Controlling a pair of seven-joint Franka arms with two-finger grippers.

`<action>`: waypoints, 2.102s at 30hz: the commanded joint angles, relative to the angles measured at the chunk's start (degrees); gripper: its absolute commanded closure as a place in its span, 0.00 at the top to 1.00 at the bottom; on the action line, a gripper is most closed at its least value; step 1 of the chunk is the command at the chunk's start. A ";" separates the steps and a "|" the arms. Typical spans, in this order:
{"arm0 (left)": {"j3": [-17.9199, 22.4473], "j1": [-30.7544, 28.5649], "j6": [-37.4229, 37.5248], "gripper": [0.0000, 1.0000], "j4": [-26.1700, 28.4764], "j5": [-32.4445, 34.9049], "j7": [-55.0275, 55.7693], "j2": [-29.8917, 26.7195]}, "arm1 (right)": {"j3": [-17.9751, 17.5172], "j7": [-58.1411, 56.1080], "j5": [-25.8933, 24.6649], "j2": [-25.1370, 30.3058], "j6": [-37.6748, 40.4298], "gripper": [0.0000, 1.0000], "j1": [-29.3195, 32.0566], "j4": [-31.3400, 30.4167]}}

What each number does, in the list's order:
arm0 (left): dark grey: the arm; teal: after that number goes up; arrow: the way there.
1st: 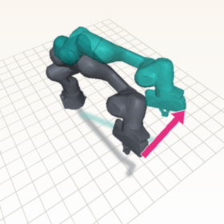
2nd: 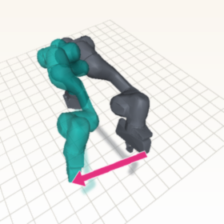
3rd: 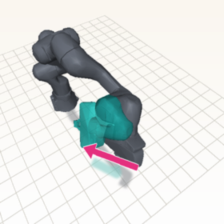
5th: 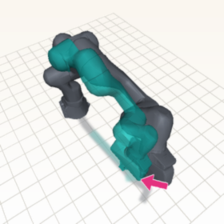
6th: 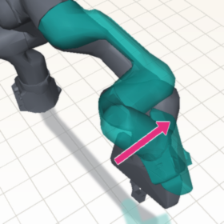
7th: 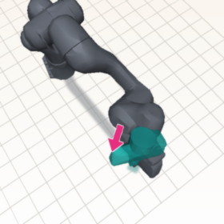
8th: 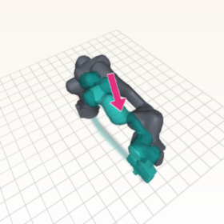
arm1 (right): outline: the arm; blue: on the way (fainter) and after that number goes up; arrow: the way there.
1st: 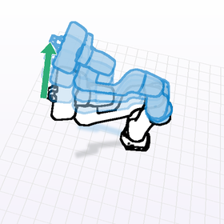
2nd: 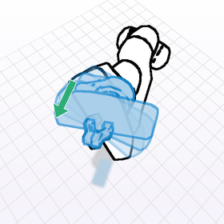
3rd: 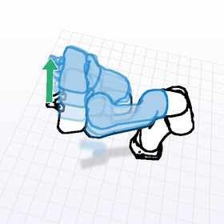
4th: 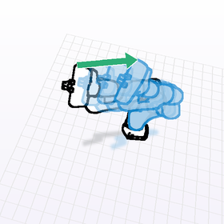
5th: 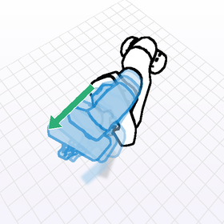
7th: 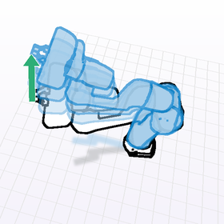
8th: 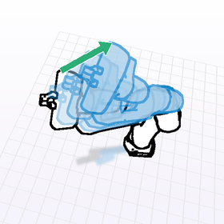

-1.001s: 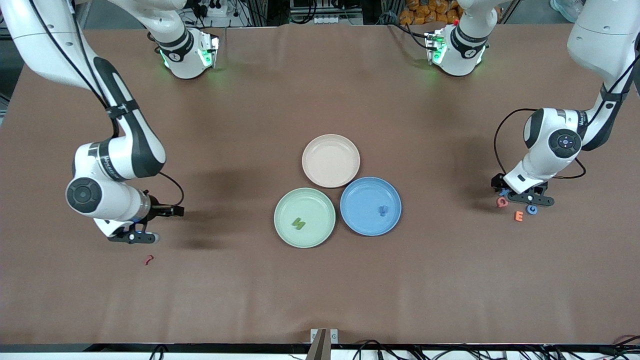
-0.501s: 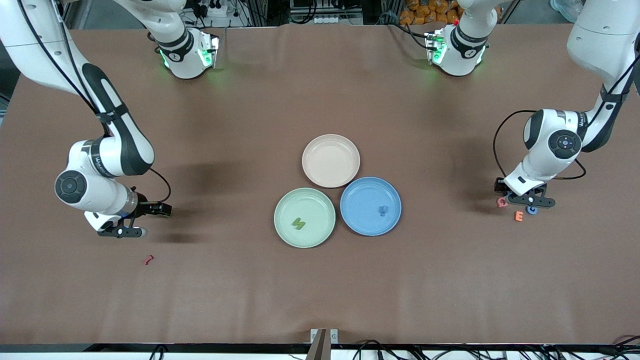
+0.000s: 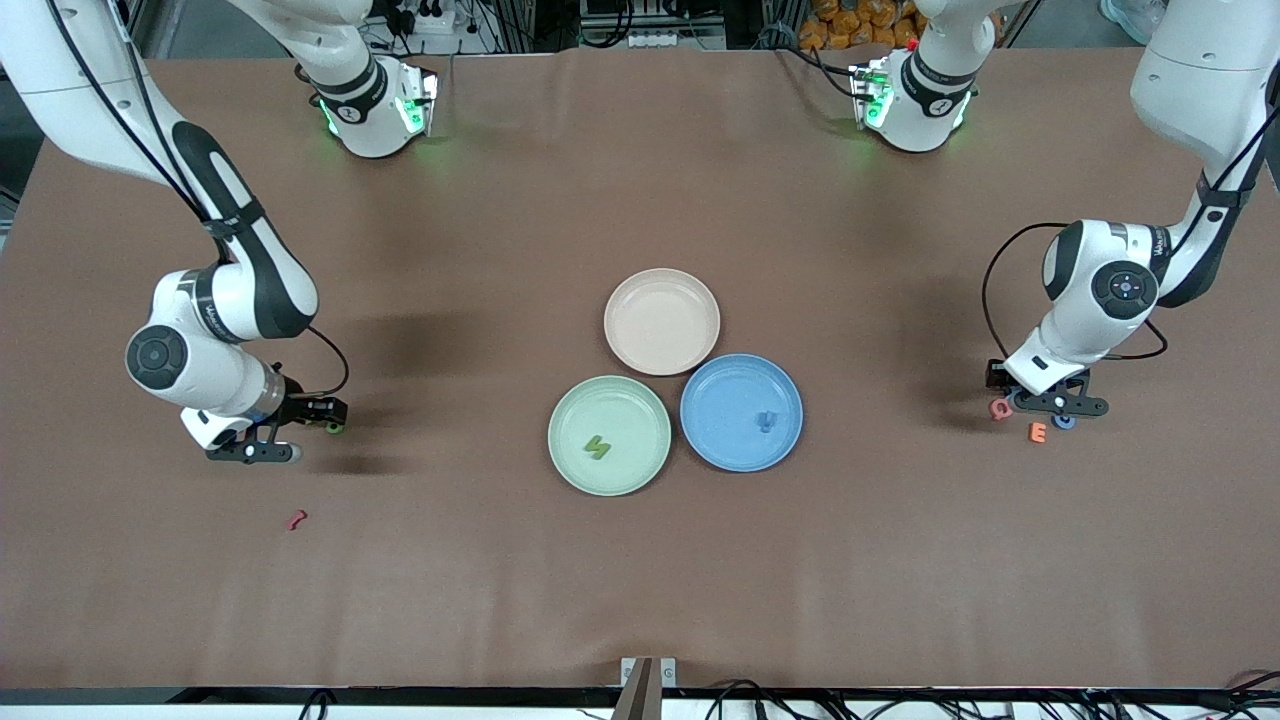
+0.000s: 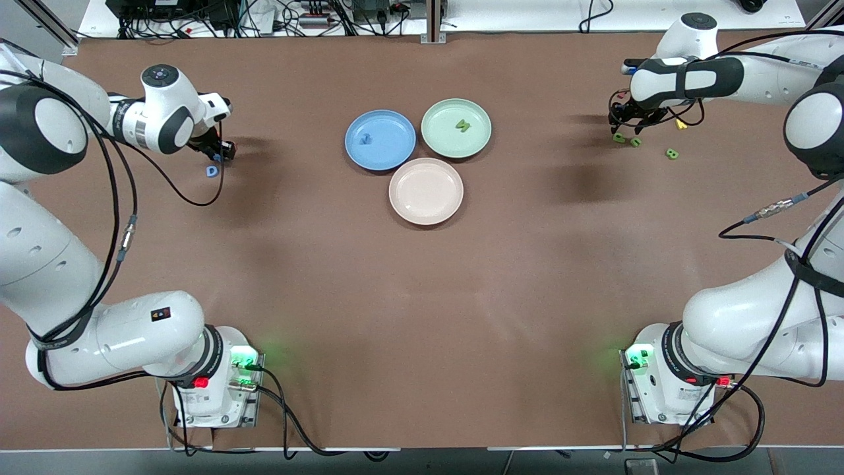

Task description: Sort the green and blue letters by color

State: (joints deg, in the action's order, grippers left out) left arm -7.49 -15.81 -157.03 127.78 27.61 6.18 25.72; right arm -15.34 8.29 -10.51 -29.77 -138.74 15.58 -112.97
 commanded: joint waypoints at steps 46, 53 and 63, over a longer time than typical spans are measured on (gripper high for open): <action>-21.96 18.79 7.26 0.00 -16.25 -6.43 57.45 3.72 | -0.48 5.24 -1.45 -0.03 -8.39 0.49 1.20 -5.33; -15.89 25.39 7.70 0.42 -16.77 -6.34 58.95 3.98 | 0.48 5.24 -1.53 -0.99 -9.89 0.48 0.76 -5.07; -15.54 25.13 16.04 1.00 -16.69 -5.11 58.16 3.37 | 1.01 5.24 -1.62 -1.52 -10.06 0.47 0.06 -4.72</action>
State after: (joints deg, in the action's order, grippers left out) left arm -23.70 9.61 -144.54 111.88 21.31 64.01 29.43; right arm -14.62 12.03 -10.52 -30.77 -148.15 15.93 -117.99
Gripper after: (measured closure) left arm 0.322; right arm 0.524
